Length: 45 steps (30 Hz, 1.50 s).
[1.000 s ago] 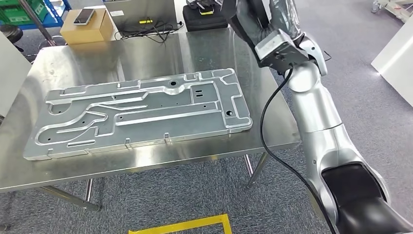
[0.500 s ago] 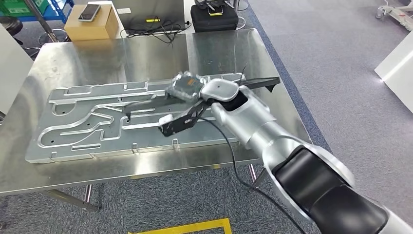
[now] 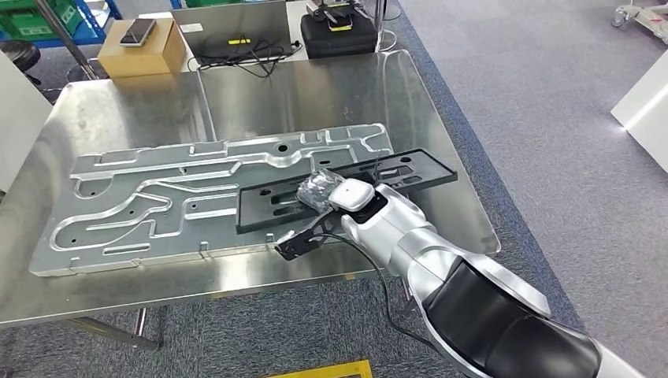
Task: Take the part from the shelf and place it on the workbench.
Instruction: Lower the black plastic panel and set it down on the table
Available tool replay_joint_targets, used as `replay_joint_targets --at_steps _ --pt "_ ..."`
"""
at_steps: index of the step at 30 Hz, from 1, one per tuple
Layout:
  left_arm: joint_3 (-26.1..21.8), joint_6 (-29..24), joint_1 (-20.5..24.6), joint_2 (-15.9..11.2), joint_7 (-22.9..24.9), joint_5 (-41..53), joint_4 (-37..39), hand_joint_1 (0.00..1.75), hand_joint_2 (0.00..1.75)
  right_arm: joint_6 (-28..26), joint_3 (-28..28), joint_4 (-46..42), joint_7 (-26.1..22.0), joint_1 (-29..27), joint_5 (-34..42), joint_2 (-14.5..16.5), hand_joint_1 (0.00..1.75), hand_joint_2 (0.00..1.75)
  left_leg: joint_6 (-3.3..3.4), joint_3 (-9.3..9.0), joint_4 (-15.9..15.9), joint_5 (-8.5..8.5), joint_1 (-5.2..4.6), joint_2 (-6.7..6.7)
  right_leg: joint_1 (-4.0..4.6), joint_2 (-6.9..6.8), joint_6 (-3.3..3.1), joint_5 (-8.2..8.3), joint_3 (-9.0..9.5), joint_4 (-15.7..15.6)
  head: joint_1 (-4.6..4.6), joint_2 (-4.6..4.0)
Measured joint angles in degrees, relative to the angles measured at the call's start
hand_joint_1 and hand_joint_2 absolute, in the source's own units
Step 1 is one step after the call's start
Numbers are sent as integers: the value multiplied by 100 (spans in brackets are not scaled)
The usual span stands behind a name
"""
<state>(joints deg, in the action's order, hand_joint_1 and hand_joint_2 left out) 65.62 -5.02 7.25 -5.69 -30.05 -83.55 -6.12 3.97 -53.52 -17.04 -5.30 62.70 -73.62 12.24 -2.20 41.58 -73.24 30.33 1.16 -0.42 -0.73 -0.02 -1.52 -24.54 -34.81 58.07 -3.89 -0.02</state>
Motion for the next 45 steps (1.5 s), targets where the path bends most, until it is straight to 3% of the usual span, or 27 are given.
replay_joint_targets --at_steps 2,4,8,10,12,14,15,16,18,19,21,24,26,28,29,30,31,33,35,37,40,42,44,45 --pt "29 -30 3 -4 7 1 0 0 175 -128 -1 38 47 -45 16 -44 0 0 -12 -340 743 -381 31 7 -9 8 42 -27 11 32 0 0" --pt "55 -91 17 -8 15 1 0 0 175 -247 -1 62 89 -43 48 -85 0 0 22 -640 1341 -564 29 3 9 31 105 -53 2 71 0 0" --pt "159 -216 38 -9 35 559 -1 0 0 -598 57 97 114 -52 263 -179 0 0 191 -696 1456 -578 9 -1 18 63 234 -72 -10 91 1 0" --pt "186 -260 48 -11 44 1001 -1 0 0 -860 249 104 -60 -69 652 -223 0 0 262 -687 1475 -606 15 6 2 50 279 -309 -171 448 1 0" --pt "214 -281 57 -14 64 1093 -1 0 0 -1095 577 98 -355 -97 1164 -234 0 0 296 -666 1475 -615 2 15 -1 37 299 -694 -524 1206 1 0" --pt "258 -285 65 -18 89 1098 -1 0 0 -1197 881 89 -592 -137 1518 -234 0 0 308 -659 1472 -616 -18 17 0 35 294 -840 -772 1731 1 0" --pt "278 -280 68 -19 98 1098 -2 0 0 -1210 1007 77 -746 -161 1681 -235 0 0 310 -662 1471 -616 -27 10 3 35 277 -753 -750 1690 1 0" --pt "298 -271 71 -19 110 1098 -2 0 0 -1213 1167 44 -1004 -184 1925 -234 0 0 310 -668 1470 -616 -37 1 13 35 243 -571 -619 1416 1 0" --pt "335 -235 82 -11 140 1098 -9 0 0 -1167 1621 -115 -1783 -208 2627 -216 0 0 297 -665 1462 -610 -62 -10 49 29 144 -192 -243 600 1 0" --pt "359 -220 93 -6 159 1098 -13 0 0 -1115 1889 -226 -2166 -208 2971 -200 0 0 279 -655 1458 -610 -72 -10 68 23 110 -87 -111 296 1 0" --pt "414 -206 117 0 191 1098 -20 0 0 -1003 2355 -436 -2610 -206 3380 -163 0 0 224 -642 1461 -612 -73 -5 98 14 85 -68 -34 95 0 0" --pt "458 -202 136 -1 213 1108 -21 0 0 -854 2778 -695 -2873 -244 3752 -135 0 0 135 -631 1392 -541 -63 -1 63 -2 34 -37 27 -2 1 0" --pt "464 -205 138 -1 242 1144 -22 0 0 -603 3044 -952 -3011 -319 4273 -121 0 0 81 -425 924 -272 -42 6 38 -19 -10 -19 70 -54 1 0" --pt "465 -214 130 -5 281 1169 -22 0 0 -266 3305 -1411 -3037 -512 4970 -140 0 0 24 -70 173 45 -18 9 39 -19 -29 -29 79 -55 0 0" --pt "464 -216 117 -10 291 1168 -22 0 0 -135 3406 -1707 -3040 -655 5311 -179 0 0 1 48 -57 92 -6 10 39 -18 -25 -37 86 -53 0 0" --pt "459 -216 99 -14 291 1168 -22 0 0 -48 3491 -2036 -3042 -811 5629 -238 0 0 -17 71 -85 33 7 11 36 -17 -14 -48 95 -48 0 0" --pt "450 -211 74 -21 276 1168 -22 0 0 -17 3566 -2390 -3044 -969 5905 -314 0 0 -26 -25 133 -134 23 12 31 -15 5 -64 109 -38 0 0" --pt "404 -181 12 -39 205 1169 -22 0 0 -141 3716 -3205 -3045 -1329 6274 -502 0 0 -26 -407 896 -498 43 11 30 -15 61 -119 133 -2 -1 0" --pt "296 -121 -52 -49 95 1169 -22 0 0 -584 3889 -4146 -3046 -1806 6226 -724 0 0 33 -660 1373 -607 30 0 45 -22 124 -162 137 26 -1 0" --pt "162 -76 -113 -50 -3 1168 -22 0 0 -1195 4047 -4953 -3046 -2321 5770 -918 0 0 103 -692 1431 -572 11 -14 57 -33 171 -165 150 22 1 0" --pt "-94 -62 -210 -41 -108 1168 -22 0 0 -2408 4381 -6135 -3040 -3348 4413 -1188 0 0 194 -720 1465 -596 23 -26 46 -40 250 -249 172 71 2 0" --pt "-301 -67 -245 -30 -155 1168 -22 0 0 -3049 4687 -6884 -3032 -4179 3691 -1369 0 0 269 -722 1512 -617 33 -26 29 -15 307 -582 -10 514 3 0" --pt "-473 -71 -269 -24 -183 1168 -22 0 0 -3367 4987 -7400 -3028 -4942 3389 -1519 0 0 311 -692 1516 -630 17 -27 23 0 342 -980 -358 1287 3 0" --pt "-537 -71 -283 -23 -191 1168 -21 0 0 -3448 5127 -7590 -3014 -5275 3274 -1578 0 0 321 -675 1514 -635 9 -27 19 1 350 -1072 -477 1559 3 0"
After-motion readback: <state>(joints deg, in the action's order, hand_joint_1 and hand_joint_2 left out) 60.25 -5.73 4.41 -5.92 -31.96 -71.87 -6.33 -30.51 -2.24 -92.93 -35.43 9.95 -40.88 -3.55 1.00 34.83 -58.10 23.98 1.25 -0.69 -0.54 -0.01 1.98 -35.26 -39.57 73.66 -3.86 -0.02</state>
